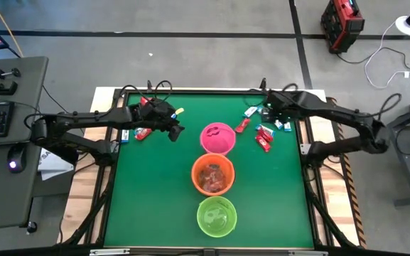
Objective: Sort candy by brand, put in halloween buckets
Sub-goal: Put the orange gummy into the orange bucket
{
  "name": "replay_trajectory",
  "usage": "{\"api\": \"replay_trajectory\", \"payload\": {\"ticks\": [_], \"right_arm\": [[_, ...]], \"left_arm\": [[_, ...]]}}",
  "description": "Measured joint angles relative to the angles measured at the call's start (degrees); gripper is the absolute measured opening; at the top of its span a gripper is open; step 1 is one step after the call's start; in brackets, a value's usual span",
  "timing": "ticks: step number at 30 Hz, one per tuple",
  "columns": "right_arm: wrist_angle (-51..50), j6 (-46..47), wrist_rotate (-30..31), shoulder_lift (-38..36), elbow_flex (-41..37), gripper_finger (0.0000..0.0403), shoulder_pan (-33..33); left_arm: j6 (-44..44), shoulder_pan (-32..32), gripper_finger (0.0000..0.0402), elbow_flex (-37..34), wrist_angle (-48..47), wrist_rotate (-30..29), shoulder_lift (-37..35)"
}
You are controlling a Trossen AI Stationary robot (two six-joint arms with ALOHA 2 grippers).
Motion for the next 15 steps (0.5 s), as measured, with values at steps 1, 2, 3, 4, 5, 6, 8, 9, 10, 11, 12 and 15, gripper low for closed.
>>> {"api": "replay_trajectory", "payload": {"ticks": [1,2,3,4,5,6,8,9,10,11,12,15], "right_arm": [[0.6,3.6,0.0,-0.9,-2.0,0.0202,-1.5],[1.3,5.7,0.0,-1.5,-3.7,0.0199,-2.8],[2.6,6.1,0.4,-1.7,-5.1,0.0195,-3.9],[3.9,6.2,1.0,-1.6,-6.3,0.0191,-5.0],[5.0,6.4,1.9,-1.2,-7.2,0.0186,-6.2],[6.1,6.4,2.7,-0.6,-7.6,0.0181,-7.4],[8.7,6.3,3.3,0.9,-7.8,0.017,-10.2],[9.6,6.2,3.0,2.1,-7.7,0.0164,-11.4],[9.8,5.7,1.9,3.4,-7.2,0.0159,-12.4],[10.5,4.5,0.6,4.9,-6.2,0.0154,-13.4],[10.9,3.1,-0.3,6.3,-4.8,0.0149,-14.4],[10.8,-0.2,-1.8,11.0,0.4,0.0141,-16.4]], "left_arm": [[0.0,0.0,0.0204,0.0,0.0,-0.2,0.0],[0.0,0.0,0.0204,0.0,0.0,-0.5,0.0],[0.1,0.0,0.0204,0.0,0.0,-1.0,0.0],[0.0,0.0,0.0204,0.0,0.0,-1.4,0.0],[0.1,0.0,0.0204,0.0,0.0,-1.5,0.0],[0.1,0.0,0.0204,0.0,0.0,-1.5,0.0],[0.1,0.0,0.0204,0.0,0.0,-1.5,0.0],[0.3,0.0,0.0204,0.0,0.0,-1.5,0.0],[0.7,0.0,0.0204,0.0,0.0,-1.5,0.0],[1.1,0.0,0.0204,0.0,0.0,-1.5,0.0],[1.5,0.0,0.0204,0.0,0.0,-1.5,0.0],[1.5,0.0,0.0204,0.0,-0.1,-1.5,0.0]]}}
